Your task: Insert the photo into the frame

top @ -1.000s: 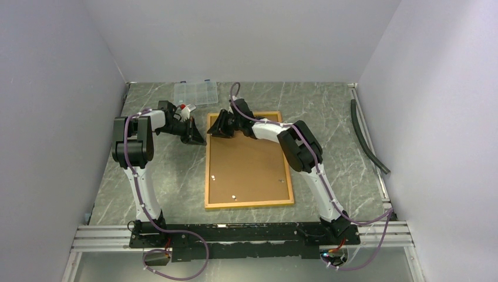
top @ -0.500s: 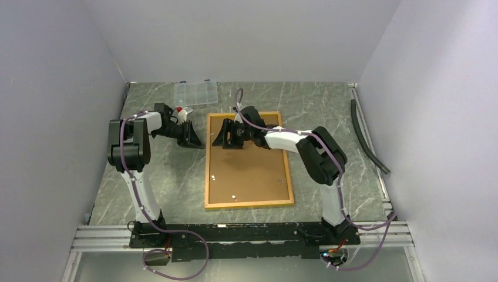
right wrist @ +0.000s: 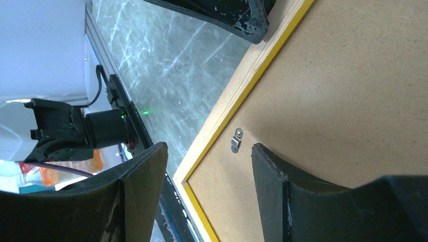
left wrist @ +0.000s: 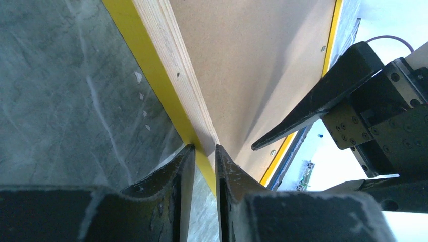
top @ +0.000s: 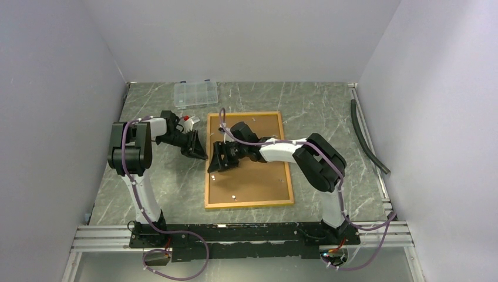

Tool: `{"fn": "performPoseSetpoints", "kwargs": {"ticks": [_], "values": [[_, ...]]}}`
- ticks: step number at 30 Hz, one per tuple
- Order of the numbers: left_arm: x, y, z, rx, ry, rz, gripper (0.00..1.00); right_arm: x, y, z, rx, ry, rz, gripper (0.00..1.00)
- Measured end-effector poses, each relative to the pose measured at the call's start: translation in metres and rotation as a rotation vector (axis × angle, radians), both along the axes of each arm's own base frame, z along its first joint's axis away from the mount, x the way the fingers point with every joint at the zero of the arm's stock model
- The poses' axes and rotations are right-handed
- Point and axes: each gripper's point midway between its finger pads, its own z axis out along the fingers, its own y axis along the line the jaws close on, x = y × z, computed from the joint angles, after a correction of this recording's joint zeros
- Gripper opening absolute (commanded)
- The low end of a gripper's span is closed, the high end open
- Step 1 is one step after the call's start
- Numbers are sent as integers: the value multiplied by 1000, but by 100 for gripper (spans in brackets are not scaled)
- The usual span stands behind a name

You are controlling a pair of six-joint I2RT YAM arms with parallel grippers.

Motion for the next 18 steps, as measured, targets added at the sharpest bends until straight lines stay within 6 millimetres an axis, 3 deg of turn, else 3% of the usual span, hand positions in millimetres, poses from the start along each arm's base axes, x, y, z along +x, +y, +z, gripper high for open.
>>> {"fn": "performPoseSetpoints", "kwargs": {"ticks": [10,18], "values": [[0,0,-3,18,-8,-7,19,-11,3,-10,-23,15,67,63],[0,0,-3,18,-6,-5,18,-29,17,-11,-12,22,133,62]]}}
